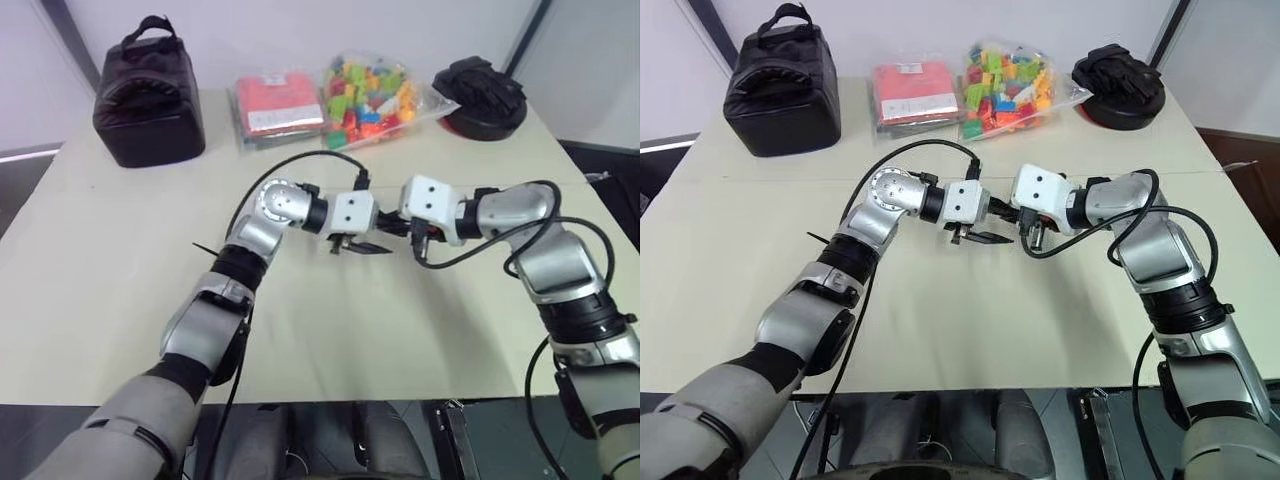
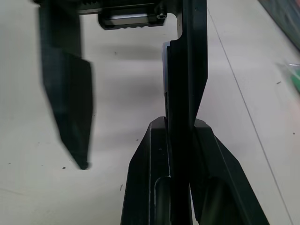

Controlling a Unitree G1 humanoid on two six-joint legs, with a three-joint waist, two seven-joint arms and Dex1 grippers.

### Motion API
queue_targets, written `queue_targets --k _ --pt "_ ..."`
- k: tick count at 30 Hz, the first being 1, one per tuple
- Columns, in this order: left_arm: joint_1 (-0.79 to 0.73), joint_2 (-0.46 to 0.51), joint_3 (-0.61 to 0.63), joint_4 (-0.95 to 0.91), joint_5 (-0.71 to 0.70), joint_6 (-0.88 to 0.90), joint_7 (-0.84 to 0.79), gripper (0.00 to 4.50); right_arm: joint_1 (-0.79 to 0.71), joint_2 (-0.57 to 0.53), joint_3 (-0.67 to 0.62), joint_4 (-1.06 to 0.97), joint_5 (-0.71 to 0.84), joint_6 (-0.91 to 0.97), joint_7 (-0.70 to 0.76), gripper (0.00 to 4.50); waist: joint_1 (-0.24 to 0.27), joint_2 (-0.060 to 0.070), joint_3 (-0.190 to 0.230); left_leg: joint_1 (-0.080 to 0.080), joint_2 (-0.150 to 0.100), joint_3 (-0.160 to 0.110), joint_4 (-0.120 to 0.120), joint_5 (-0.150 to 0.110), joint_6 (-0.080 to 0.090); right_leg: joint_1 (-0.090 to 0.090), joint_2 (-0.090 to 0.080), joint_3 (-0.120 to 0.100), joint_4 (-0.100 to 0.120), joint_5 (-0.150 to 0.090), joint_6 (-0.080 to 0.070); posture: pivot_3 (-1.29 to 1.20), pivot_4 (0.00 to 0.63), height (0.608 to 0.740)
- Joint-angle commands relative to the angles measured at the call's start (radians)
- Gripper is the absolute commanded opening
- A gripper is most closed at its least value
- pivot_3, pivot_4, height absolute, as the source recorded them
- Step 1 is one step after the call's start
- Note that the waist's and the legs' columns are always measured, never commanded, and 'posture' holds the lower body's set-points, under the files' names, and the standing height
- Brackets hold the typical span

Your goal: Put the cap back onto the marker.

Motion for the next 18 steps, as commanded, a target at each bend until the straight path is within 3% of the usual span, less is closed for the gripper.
queue_targets --k 1,11,18 --pt "-0.015 -0.029 -0.056 -0.042 -0.018 -0.012 -0.02 2.27 -0.026 -0.001 -0.034 -0.058 0.025 -0.024 -0.02 0.0 0.001 0.0 0.0 0.0 0.0 0.0 0.0 0.0 0.0 0.0 0.0 0.0 0.0 0.0 0.0 0.0 0.15 0.74" --pt "-0.044 0.092 -0.004 0.057 0.009 0.003 0.17 2.27 0.097 -0.079 -0.087 -0.108 0.046 0.009 -0.022 0.0 -0.001 0.0 0.0 0.0 0.0 0.0 0.001 0.0 0.0 0.0 0.0 0.0 0.0 0.0 0.0 0.0 0.15 0.74" --pt "0.033 0.187 0.043 -0.012 -0.058 0.061 0.197 2.27 0.214 -0.137 -0.153 -0.143 0.066 0.036 -0.055 0.0 0.004 0.0 0.0 0.0 0.001 0.0 0.0 0.0 0.0 0.0 -0.001 0.0 0.0 0.0 0.0 0.0 0.15 0.74"
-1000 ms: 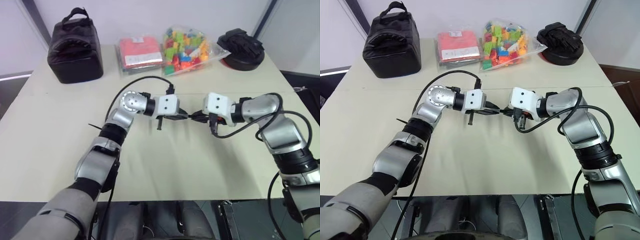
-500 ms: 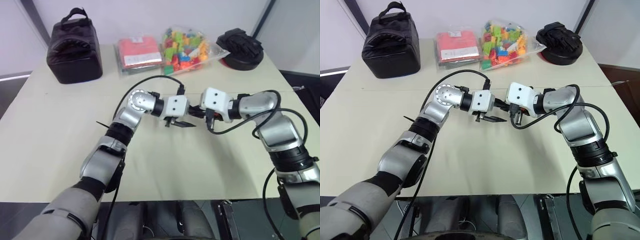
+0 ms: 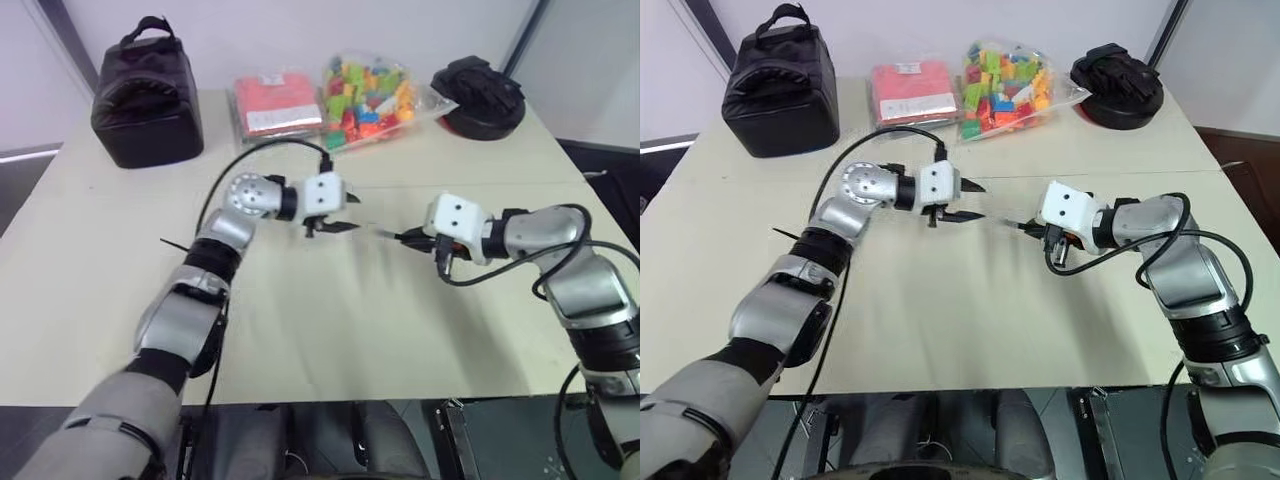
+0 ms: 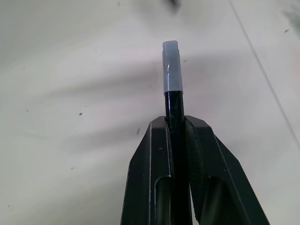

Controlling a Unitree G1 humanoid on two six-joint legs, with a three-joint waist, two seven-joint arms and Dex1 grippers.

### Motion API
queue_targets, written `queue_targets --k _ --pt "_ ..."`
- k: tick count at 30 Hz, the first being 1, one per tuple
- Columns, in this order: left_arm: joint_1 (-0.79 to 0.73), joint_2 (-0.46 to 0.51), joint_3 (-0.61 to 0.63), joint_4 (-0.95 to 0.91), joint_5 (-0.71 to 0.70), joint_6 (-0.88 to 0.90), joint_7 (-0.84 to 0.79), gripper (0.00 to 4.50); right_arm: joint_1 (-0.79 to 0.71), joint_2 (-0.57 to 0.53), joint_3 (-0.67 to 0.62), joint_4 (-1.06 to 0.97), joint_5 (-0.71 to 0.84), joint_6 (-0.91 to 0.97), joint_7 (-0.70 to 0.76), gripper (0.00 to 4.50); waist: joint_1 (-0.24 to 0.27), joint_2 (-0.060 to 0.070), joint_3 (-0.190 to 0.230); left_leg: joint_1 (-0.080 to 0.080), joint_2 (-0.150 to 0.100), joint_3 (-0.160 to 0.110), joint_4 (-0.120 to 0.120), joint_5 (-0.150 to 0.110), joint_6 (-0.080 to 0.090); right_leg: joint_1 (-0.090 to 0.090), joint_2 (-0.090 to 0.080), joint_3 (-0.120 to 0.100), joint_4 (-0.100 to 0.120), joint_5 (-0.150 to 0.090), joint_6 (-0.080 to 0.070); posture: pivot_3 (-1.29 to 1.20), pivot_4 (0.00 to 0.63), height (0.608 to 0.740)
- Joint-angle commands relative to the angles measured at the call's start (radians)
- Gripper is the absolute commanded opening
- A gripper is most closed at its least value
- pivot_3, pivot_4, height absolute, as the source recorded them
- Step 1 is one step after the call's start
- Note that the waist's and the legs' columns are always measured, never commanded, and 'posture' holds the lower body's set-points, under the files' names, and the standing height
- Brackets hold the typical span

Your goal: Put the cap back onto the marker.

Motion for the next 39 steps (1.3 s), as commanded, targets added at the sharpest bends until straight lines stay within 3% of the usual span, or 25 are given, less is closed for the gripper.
queue_targets --k 1,8,14,22,23,25,30,31,39 --pt "0.058 0.038 0.049 -0.109 -0.077 0.063 -0.01 2.27 0.039 -0.033 -0.076 -0.033 0.018 0.001 -0.036 0.0 0.002 0.0 0.0 0.0 0.0 0.0 0.0 0.0 0.0 0.0 0.0 0.0 0.0 0.0 0.0 0.0 0.15 0.74" --pt "0.27 0.126 0.137 -0.533 -0.268 0.42 -0.024 2.27 0.172 -0.006 -0.205 0.031 0.019 0.049 -0.214 0.0 0.0 0.0 0.0 0.0 0.001 -0.001 0.0 0.0 0.0 0.001 -0.001 0.0 0.0 0.0 0.0 0.0 0.15 0.74" --pt "0.504 0.135 0.283 -0.951 -0.409 0.849 0.238 2.27 0.285 0.088 -0.394 -0.047 0.078 0.221 -0.392 0.0 0.0 0.001 -0.001 0.0 0.002 -0.001 0.0 0.0 0.0 0.001 -0.001 0.001 0.0 0.0 0.0 0.0 0.15 0.74" --pt "0.662 0.094 0.385 -1.154 -0.505 1.113 0.485 2.27 0.276 0.15 -0.427 -0.022 0.121 0.276 -0.499 0.0 -0.001 0.001 -0.001 0.002 0.001 -0.001 0.001 0.0 0.0 0.003 -0.001 0.0 0.003 0.0 0.0 0.0 0.15 0.74" --pt "0.677 0.098 0.382 -1.167 -0.505 1.119 0.497 2.33 0.277 0.151 -0.426 -0.02 0.125 0.278 -0.503 0.96 -0.001 0.001 -0.001 0.002 0.001 -0.001 0.001 0.0 0.0 0.002 -0.001 0.0 0.003 0.0 0.0 0.0 0.15 0.74" --pt "0.702 0.1 0.381 -1.185 -0.508 1.129 0.527 2.33 0.28 0.153 -0.423 -0.015 0.131 0.276 -0.511 1.65 0.0 0.001 -0.001 0.002 0.001 -0.001 0.001 0.0 -0.001 0.002 -0.001 0.0 0.003 0.0 0.0 0.0 0.15 0.74" --pt "0.742 0.099 0.37 -1.173 -0.48 1.098 0.597 2.33 0.275 0.161 -0.412 0.008 0.14 0.265 -0.537 4.27 0.002 0.001 -0.001 0.002 0.001 -0.001 0.001 0.0 -0.001 0.003 -0.001 0.0 0.003 0.0 0.0 0.0 0.15 0.74" --pt "0.744 0.095 0.371 -1.163 -0.474 1.083 0.611 2.33 0.269 0.165 -0.413 0.013 0.145 0.265 -0.543 4.46 0.002 0.001 -0.001 0.002 0.001 -0.001 0.001 0.0 -0.001 0.003 -0.001 0.0 0.003 0.0 0.0 0.0 0.15 0.74" --pt "0.787 0.125 0.431 -1.16 -0.516 1.041 0.615 2.33 0.279 0.108 -0.564 0.028 0.296 0.249 -0.441 4.46 0.001 0.001 -0.001 0.002 0.001 -0.001 0.001 0.0 0.0 0.003 -0.001 0.0 0.002 0.0 0.0 0.0 0.15 0.74"
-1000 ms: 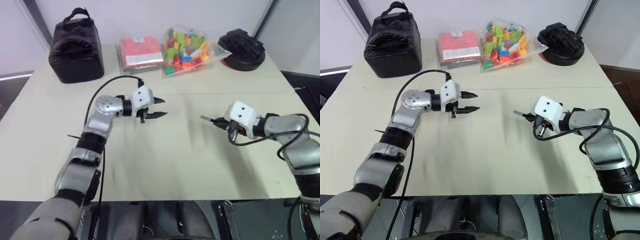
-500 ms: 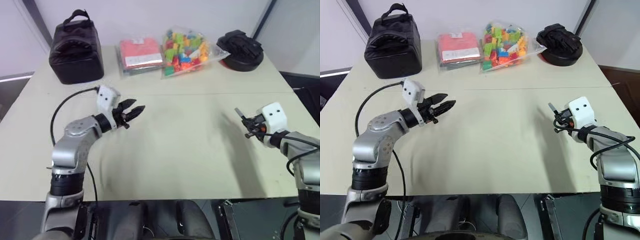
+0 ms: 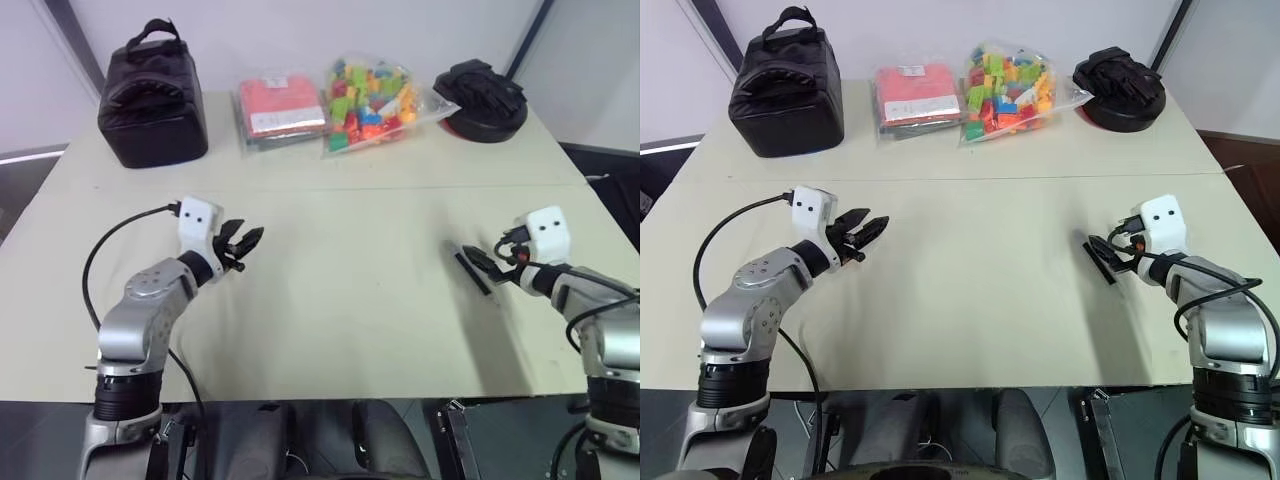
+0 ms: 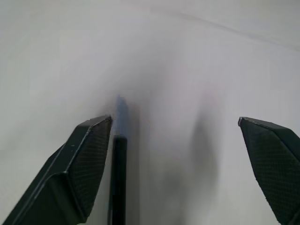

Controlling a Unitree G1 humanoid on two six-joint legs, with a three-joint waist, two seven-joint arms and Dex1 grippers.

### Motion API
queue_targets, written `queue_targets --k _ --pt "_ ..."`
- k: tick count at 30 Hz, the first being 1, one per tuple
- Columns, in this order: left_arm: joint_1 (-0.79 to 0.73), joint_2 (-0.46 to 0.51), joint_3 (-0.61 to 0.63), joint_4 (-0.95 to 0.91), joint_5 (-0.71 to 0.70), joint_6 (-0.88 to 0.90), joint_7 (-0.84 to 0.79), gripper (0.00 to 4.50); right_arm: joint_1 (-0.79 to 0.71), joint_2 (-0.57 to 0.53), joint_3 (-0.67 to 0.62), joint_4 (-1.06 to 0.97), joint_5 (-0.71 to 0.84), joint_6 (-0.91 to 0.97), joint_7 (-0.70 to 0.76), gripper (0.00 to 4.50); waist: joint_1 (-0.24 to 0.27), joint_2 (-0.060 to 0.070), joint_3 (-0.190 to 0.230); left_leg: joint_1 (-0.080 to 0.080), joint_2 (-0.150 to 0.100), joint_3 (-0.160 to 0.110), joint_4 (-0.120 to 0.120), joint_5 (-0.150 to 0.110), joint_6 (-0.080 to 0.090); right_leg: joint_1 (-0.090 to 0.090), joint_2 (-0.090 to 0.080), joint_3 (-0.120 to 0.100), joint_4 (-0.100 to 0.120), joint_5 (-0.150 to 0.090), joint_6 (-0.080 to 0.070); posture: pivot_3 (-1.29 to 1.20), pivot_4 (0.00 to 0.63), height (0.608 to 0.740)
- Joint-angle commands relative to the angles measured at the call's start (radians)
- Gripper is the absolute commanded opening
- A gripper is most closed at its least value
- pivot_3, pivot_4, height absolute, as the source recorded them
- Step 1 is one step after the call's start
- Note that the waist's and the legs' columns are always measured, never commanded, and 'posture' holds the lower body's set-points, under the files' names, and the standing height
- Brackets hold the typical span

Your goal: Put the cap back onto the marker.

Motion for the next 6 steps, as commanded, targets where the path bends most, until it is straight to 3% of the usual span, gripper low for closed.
queue_targets --k 1,6 --pt "0.029 0.035 0.058 -0.049 -0.039 -0.014 -0.013 2.33 0.029 -0.071 -0.103 0.013 0.057 -0.04 0.076 4.46 0.002 0.0 0.0 0.0 0.0 0.0 0.0 0.0 0.0 0.0 0.0 0.0 0.0 0.0 0.0 0.0 0.15 0.74" --pt "0.104 0.059 0.078 -0.104 -0.081 -0.008 -0.023 2.33 0.107 -0.135 -0.142 0.058 0.086 -0.103 0.166 4.46 0.001 0.0 0.0 0.001 0.0 0.0 0.0 0.0 0.0 0.003 0.0 0.0 -0.002 0.0 0.0 0.0 0.15 0.74"
